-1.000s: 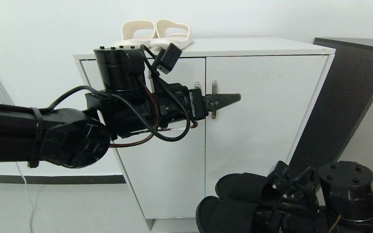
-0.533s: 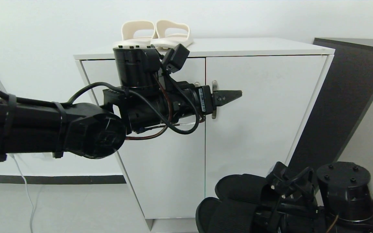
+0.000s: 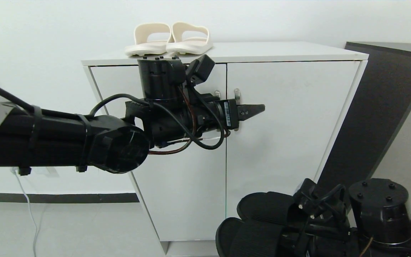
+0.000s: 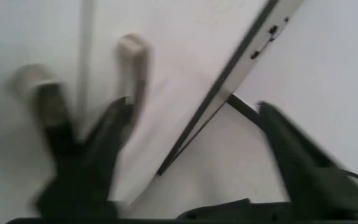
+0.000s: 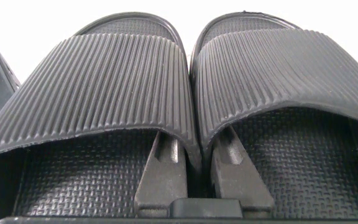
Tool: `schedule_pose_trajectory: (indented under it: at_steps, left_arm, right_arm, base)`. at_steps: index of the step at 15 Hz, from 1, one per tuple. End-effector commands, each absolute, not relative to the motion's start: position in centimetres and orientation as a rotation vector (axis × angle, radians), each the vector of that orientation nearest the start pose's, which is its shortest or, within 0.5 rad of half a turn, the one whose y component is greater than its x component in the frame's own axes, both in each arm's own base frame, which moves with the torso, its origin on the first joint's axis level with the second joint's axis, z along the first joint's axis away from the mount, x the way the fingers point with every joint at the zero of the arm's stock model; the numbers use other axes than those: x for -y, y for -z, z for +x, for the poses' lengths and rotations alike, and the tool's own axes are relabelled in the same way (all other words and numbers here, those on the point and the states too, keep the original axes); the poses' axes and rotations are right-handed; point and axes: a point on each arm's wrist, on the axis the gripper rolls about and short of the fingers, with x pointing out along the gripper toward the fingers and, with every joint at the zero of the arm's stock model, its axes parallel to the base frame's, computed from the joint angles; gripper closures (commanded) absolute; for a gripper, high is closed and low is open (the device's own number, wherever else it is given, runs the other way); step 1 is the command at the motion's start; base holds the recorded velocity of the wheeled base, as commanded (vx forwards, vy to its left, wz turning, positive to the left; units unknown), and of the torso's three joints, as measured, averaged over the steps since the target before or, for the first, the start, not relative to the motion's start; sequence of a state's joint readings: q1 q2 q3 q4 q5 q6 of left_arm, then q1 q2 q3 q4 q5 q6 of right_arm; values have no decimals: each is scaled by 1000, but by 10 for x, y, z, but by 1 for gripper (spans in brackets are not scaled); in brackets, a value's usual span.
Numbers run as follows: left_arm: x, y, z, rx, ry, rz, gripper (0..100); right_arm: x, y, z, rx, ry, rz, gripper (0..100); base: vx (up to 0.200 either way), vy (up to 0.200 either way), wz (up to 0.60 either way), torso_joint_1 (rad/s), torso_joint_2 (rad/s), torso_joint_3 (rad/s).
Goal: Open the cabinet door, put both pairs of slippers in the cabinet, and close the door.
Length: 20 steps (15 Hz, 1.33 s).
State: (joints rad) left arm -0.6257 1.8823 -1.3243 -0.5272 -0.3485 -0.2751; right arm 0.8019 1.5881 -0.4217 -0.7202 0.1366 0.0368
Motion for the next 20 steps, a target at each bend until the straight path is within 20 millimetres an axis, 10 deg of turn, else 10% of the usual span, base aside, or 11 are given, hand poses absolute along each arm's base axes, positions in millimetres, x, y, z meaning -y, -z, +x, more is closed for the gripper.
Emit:
schedule_pose_trajectory:
  at_steps: [1, 20]
  left_arm:
    - [229, -255, 303, -165, 966, -250, 100]
    - [196, -258, 211, -163, 1057, -240, 100]
  right_arm:
    - [-171, -124, 160, -461, -920, -120, 100]
    - [-164, -105, 128, -426, -1149, -207, 100]
  base:
    - [0, 0, 0, 0, 0, 0]
    - [0, 0, 0, 0, 0, 0]
